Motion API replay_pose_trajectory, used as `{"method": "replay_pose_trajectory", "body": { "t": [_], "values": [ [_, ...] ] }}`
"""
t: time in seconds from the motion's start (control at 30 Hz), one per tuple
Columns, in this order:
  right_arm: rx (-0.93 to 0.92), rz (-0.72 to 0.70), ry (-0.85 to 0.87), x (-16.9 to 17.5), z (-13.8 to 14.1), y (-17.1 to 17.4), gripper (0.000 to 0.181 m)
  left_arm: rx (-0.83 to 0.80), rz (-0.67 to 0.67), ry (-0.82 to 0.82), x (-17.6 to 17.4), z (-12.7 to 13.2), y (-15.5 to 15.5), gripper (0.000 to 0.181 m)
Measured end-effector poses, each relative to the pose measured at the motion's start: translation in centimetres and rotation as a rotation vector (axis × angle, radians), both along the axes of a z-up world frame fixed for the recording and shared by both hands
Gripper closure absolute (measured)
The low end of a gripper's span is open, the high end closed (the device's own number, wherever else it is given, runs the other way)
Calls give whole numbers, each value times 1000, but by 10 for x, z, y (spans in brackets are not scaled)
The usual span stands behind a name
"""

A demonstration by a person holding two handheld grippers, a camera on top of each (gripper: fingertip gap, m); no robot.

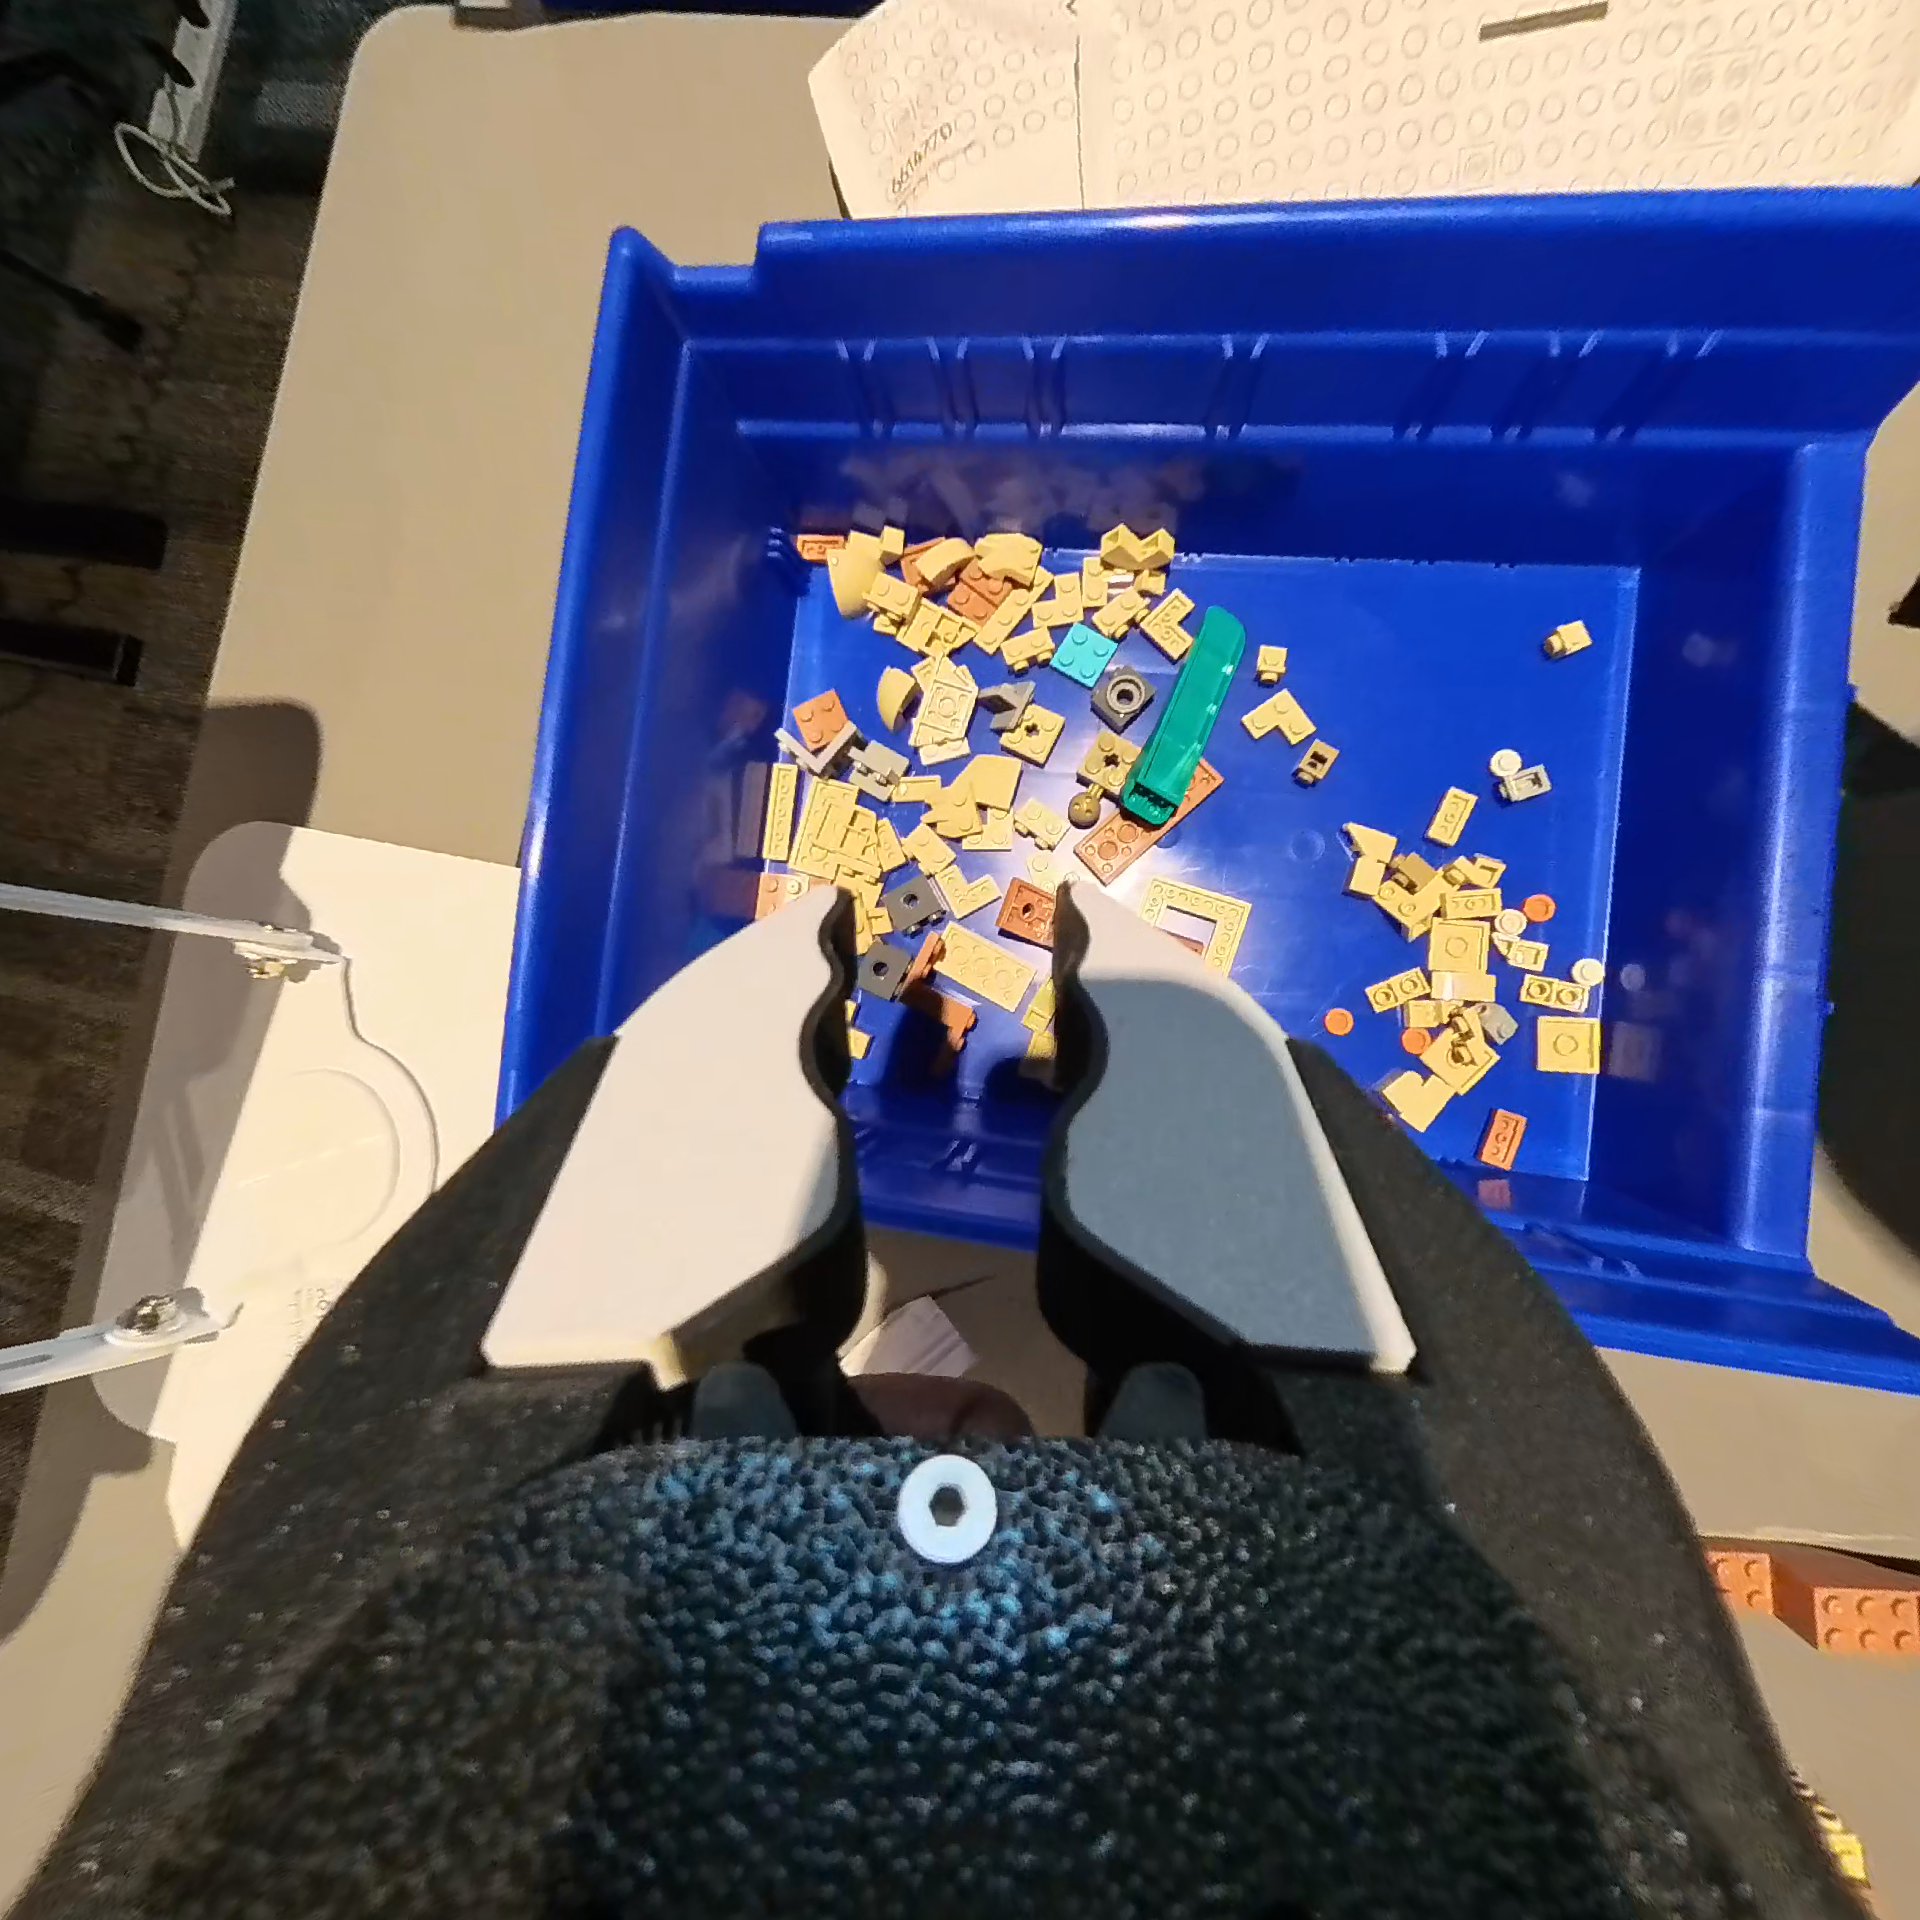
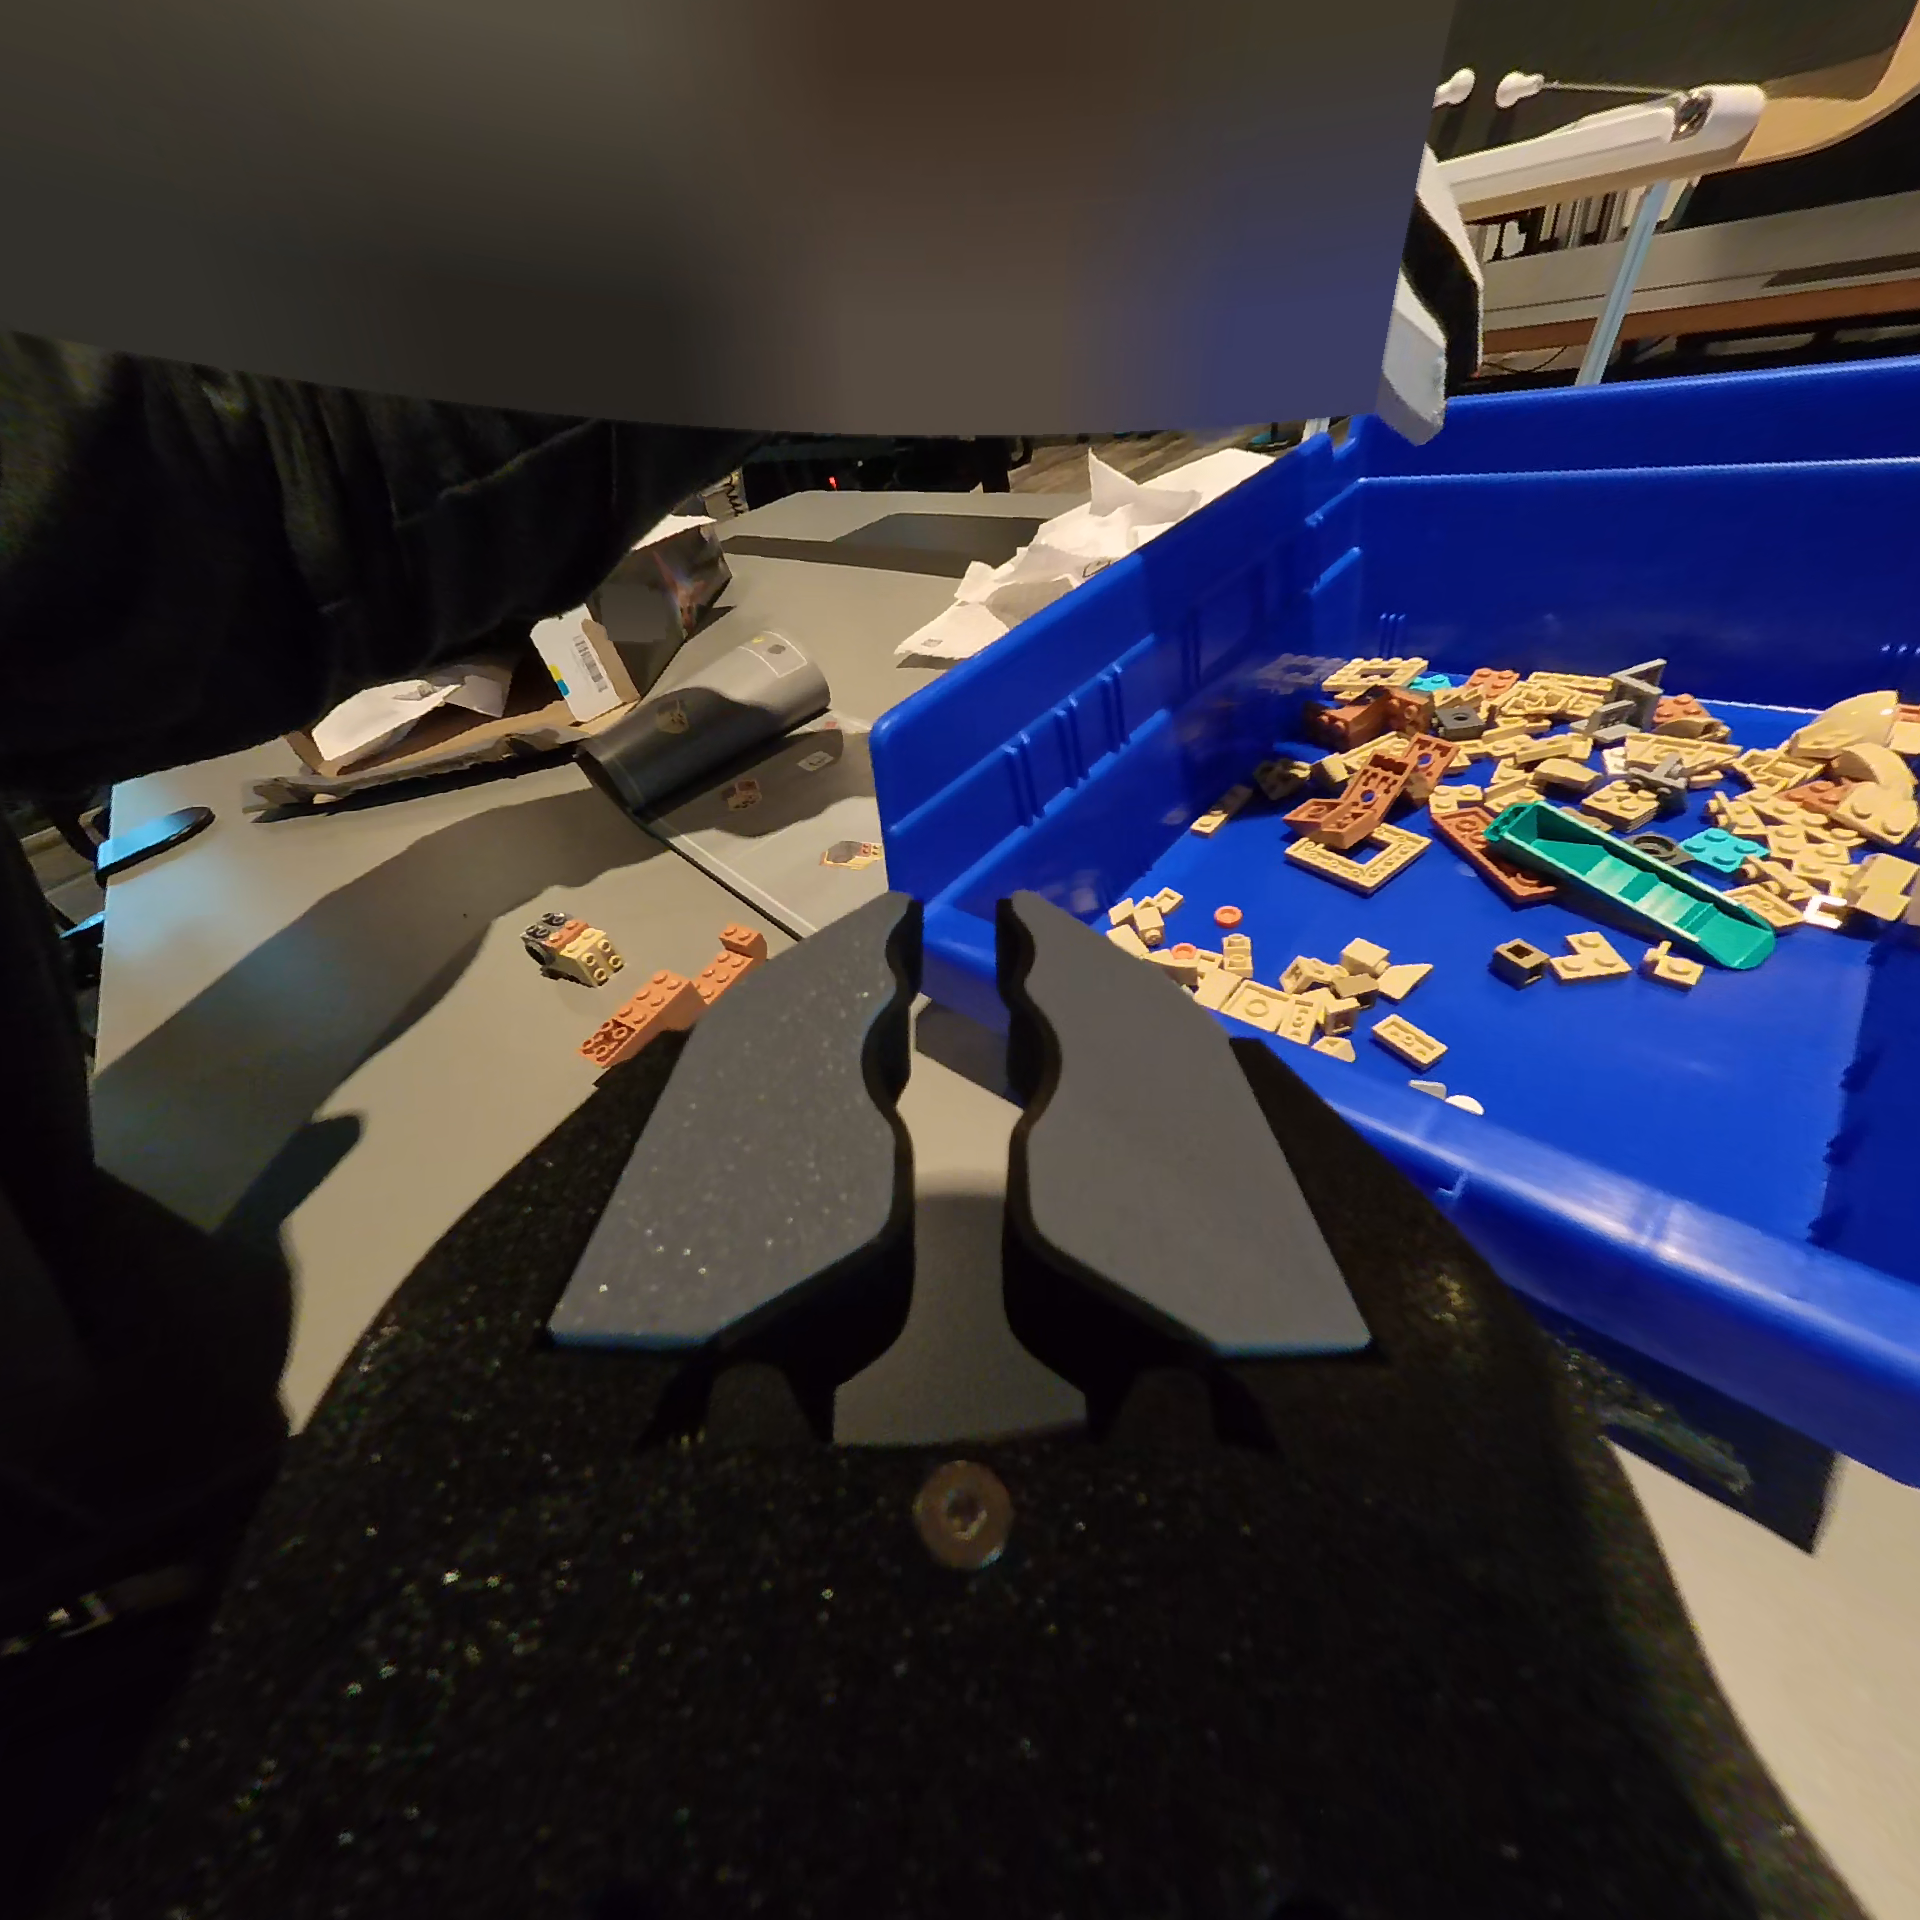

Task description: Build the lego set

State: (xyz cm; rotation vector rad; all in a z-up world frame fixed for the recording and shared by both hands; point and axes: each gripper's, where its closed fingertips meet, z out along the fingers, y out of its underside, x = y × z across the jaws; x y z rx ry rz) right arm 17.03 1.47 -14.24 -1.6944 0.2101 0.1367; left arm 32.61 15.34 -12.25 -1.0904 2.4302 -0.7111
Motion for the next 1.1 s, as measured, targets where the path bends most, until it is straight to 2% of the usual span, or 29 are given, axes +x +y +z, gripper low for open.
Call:
{"method": "replay_pose_trajectory", "body": {
  "t": [0.5, 1.1],
  "values": [
    [2, 4, 3, -1, 0, 0, 169, -2, 3, -14, 1, -2, 0, 145],
    [-37, 16, 54, 1, -14, 8, 169, -58, -29, -62, 5, -5, 3, 147]
  ]
}}
